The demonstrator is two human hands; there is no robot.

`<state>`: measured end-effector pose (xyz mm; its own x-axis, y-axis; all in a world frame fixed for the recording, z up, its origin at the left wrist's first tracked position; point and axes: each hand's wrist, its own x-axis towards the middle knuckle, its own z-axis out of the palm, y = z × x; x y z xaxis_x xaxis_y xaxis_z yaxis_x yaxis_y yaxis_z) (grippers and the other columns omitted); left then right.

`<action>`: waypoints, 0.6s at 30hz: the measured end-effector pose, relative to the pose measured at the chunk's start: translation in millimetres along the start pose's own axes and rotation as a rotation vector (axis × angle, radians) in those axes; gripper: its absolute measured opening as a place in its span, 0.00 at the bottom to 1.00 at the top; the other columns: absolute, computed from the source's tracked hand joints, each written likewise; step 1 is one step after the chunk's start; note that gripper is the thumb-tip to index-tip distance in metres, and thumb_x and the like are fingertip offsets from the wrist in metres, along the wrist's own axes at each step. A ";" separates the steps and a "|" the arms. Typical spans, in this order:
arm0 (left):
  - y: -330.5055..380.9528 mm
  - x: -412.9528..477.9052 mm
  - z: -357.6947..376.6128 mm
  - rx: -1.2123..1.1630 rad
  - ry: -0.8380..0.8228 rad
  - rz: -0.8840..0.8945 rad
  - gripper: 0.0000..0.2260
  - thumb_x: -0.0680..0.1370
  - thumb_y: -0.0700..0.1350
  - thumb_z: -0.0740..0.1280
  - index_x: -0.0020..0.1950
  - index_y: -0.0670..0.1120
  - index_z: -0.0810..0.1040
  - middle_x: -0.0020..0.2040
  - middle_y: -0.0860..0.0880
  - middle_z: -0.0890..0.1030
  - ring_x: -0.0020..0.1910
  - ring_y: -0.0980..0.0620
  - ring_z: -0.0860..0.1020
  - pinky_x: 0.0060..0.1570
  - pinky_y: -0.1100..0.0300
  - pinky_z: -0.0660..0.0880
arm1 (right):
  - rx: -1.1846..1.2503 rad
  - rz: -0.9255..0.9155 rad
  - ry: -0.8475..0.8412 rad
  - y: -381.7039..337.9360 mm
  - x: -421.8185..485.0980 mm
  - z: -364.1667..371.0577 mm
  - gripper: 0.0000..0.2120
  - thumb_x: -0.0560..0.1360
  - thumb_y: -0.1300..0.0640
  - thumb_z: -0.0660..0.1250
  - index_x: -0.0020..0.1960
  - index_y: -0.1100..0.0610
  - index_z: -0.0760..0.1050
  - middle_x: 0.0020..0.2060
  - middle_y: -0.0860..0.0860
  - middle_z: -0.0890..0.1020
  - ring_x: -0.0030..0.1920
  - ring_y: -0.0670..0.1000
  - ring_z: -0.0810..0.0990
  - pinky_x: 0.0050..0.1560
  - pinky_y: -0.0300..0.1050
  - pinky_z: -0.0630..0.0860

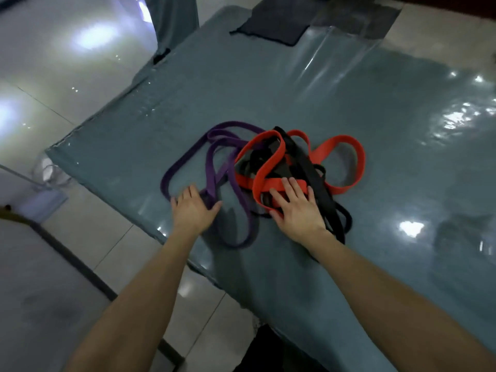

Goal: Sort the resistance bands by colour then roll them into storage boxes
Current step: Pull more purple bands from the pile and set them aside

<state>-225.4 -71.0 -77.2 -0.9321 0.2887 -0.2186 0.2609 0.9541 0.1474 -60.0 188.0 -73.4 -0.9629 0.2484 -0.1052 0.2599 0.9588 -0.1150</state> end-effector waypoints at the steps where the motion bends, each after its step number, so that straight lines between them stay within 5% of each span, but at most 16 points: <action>1: 2.3 6.8 1.2 -0.041 -0.029 -0.037 0.50 0.77 0.79 0.57 0.82 0.40 0.62 0.78 0.37 0.72 0.77 0.36 0.70 0.81 0.36 0.60 | 0.026 0.010 0.019 8.1 -5.7 3.6 0.31 0.85 0.35 0.53 0.85 0.44 0.59 0.87 0.55 0.55 0.86 0.58 0.51 0.80 0.72 0.57; 4: 21.6 13.8 3.9 -0.125 -0.042 -0.114 0.57 0.69 0.88 0.47 0.75 0.41 0.72 0.73 0.38 0.76 0.74 0.35 0.72 0.77 0.34 0.63 | 0.130 0.038 0.015 22.1 -14.2 2.2 0.30 0.86 0.35 0.50 0.85 0.43 0.58 0.86 0.52 0.57 0.86 0.54 0.52 0.83 0.66 0.56; 8: 50.4 3.7 9.4 -0.133 -0.051 -0.108 0.60 0.62 0.91 0.51 0.69 0.42 0.75 0.68 0.41 0.76 0.71 0.37 0.73 0.74 0.38 0.67 | 0.164 0.074 -0.005 19.0 -9.4 2.5 0.29 0.86 0.35 0.51 0.85 0.42 0.60 0.86 0.50 0.58 0.86 0.52 0.51 0.83 0.65 0.56; 13: 67.8 -1.7 21.9 -0.068 -0.054 -0.144 0.46 0.66 0.80 0.62 0.64 0.42 0.80 0.63 0.42 0.82 0.65 0.39 0.78 0.69 0.43 0.70 | 0.160 0.078 -0.040 16.7 -7.1 1.4 0.28 0.87 0.36 0.51 0.85 0.41 0.58 0.87 0.51 0.56 0.87 0.52 0.49 0.84 0.65 0.52; 18: 64.3 -9.4 14.2 -0.185 -0.121 -0.138 0.31 0.69 0.71 0.62 0.50 0.44 0.81 0.51 0.43 0.86 0.54 0.40 0.82 0.64 0.45 0.75 | 0.163 0.098 -0.109 17.2 -3.1 -8.9 0.29 0.86 0.35 0.50 0.85 0.41 0.56 0.87 0.50 0.54 0.87 0.52 0.47 0.84 0.64 0.52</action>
<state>-196.3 -11.2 -79.3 -0.9162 0.1744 -0.3607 0.0723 0.9575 0.2793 -53.2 204.9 -66.2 -0.9214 0.3143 -0.2287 0.3685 0.8935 -0.2566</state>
